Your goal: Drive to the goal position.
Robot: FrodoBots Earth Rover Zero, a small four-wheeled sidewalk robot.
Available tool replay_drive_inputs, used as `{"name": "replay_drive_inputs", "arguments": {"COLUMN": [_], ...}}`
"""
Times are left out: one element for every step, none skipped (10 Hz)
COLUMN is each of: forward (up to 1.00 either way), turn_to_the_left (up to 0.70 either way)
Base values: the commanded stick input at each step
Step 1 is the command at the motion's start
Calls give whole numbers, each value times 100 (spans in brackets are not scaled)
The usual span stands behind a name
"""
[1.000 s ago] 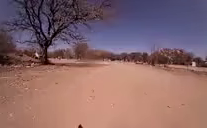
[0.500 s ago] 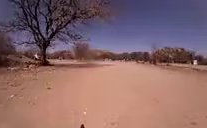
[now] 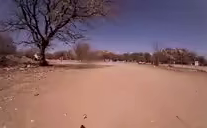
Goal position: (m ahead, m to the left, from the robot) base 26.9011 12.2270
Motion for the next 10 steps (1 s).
{"name": "replay_drive_inputs", "arguments": {"forward": [100,100,100,100,100,100,100,100,100,100], "turn_to_the_left": [0,0,0,0,0,0,0,0,0,0]}}
